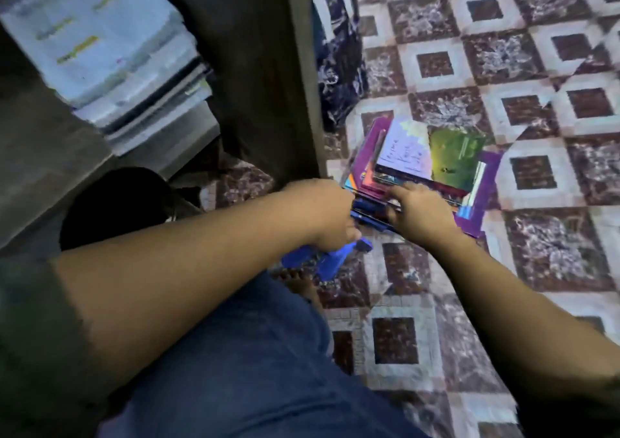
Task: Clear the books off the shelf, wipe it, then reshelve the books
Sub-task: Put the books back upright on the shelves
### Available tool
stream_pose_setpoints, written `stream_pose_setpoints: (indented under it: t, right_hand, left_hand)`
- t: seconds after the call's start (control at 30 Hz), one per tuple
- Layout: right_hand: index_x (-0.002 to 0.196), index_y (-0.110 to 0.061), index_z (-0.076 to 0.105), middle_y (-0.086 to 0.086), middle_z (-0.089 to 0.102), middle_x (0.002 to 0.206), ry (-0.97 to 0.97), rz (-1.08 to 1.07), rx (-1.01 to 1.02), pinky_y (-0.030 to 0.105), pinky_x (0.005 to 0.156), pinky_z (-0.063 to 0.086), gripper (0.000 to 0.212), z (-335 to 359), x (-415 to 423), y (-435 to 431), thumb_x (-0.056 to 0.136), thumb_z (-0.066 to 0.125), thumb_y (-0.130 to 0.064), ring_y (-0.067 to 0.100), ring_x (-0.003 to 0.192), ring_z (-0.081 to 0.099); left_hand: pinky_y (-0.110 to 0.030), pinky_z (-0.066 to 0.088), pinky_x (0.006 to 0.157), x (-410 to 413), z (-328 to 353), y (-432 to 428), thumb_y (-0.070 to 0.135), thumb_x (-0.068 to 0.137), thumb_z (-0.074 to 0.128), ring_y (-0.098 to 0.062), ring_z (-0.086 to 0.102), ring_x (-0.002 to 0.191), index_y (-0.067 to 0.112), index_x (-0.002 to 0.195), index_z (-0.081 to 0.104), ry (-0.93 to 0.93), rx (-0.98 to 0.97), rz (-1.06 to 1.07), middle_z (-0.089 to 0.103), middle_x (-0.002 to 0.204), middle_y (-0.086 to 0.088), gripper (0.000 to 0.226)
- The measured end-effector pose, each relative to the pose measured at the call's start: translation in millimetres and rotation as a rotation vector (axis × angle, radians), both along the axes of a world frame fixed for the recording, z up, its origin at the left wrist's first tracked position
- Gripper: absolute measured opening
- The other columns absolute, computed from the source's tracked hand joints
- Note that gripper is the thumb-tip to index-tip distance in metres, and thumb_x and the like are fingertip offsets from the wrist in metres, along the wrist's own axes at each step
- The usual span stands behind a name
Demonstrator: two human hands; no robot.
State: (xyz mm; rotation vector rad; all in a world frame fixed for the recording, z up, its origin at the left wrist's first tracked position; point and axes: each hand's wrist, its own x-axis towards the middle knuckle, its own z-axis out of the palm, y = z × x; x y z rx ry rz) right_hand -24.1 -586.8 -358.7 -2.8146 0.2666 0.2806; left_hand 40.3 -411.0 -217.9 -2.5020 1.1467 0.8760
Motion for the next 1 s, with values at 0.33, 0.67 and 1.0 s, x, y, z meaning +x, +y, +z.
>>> stream_pose_setpoints:
  t: [0.33,0.67,1.0]
  right_hand:
    - [0.147,-0.05,-0.008,0.01,-0.03,0.156,0.255,-0.266,-0.141,0.073,0.105,0.011,0.123,-58,34,-85,0.062,0.08,-0.062,0.045,0.143,-0.016]
    - [0.147,-0.053,-0.004,0.012,-0.019,0.159,0.123,-0.319,-0.061,0.058,0.112,0.029,0.12,-78,24,-95,0.056,0.071,-0.075,0.045,0.141,-0.021]
    - [0.138,-0.056,0.034,0.0,-0.019,0.158,-0.018,-0.389,0.149,0.049,0.091,0.051,0.101,-77,10,-95,0.053,0.088,-0.053,0.034,0.139,0.001]
  left_hand:
    - [-0.051,0.037,0.107,55,-121,-86,0.041,0.091,0.058,-0.035,0.034,0.132,0.015,0.146,0.027,-0.061,-0.009,-0.042,0.033,0.144,-0.015,0.068]
    - [-0.051,0.034,0.108,70,-184,-115,0.019,0.088,0.07,-0.046,0.019,0.143,0.044,0.15,-0.011,0.081,-0.097,0.249,-0.017,0.159,-0.016,0.104]
    - [-0.052,0.042,0.103,64,-200,-129,0.016,0.066,0.088,-0.037,0.036,0.132,0.053,0.146,-0.01,0.269,-0.347,0.567,0.02,0.148,-0.008,0.133]
